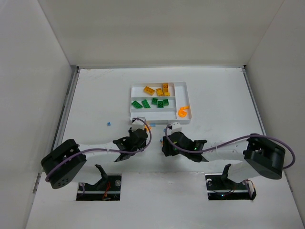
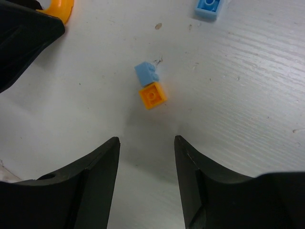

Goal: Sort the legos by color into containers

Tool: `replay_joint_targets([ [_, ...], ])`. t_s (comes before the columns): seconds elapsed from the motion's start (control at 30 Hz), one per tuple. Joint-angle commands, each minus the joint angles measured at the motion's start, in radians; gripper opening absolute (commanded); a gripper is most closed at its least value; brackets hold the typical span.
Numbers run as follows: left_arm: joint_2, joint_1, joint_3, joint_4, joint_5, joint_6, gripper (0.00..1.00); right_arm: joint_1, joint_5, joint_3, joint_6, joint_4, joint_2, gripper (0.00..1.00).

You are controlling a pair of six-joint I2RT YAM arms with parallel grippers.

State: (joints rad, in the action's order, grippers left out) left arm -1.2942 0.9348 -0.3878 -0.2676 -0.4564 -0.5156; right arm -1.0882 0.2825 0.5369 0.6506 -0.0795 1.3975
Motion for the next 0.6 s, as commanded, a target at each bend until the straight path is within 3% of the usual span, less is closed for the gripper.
replay_joint_targets([
  [0.0, -0.004, -0.008, -0.023, -0.022, 0.022, 0.017, 0.3, -0.011, 0.001, 0.035, -0.012, -0.028, 0.026, 0.55],
  [0.3, 0.03, 0.005, -0.017, -0.01, 0.027, 0.008, 0.17, 0.004, 0.04, 0.057, -0.031, -0.034, 0.072, 0.55],
  [0.57, 0.137, 0.008, -0.003, 0.001, 0.047, -0.027, 0.15, 0.011, 0.086, 0.101, -0.069, -0.023, 0.129, 0.53],
])
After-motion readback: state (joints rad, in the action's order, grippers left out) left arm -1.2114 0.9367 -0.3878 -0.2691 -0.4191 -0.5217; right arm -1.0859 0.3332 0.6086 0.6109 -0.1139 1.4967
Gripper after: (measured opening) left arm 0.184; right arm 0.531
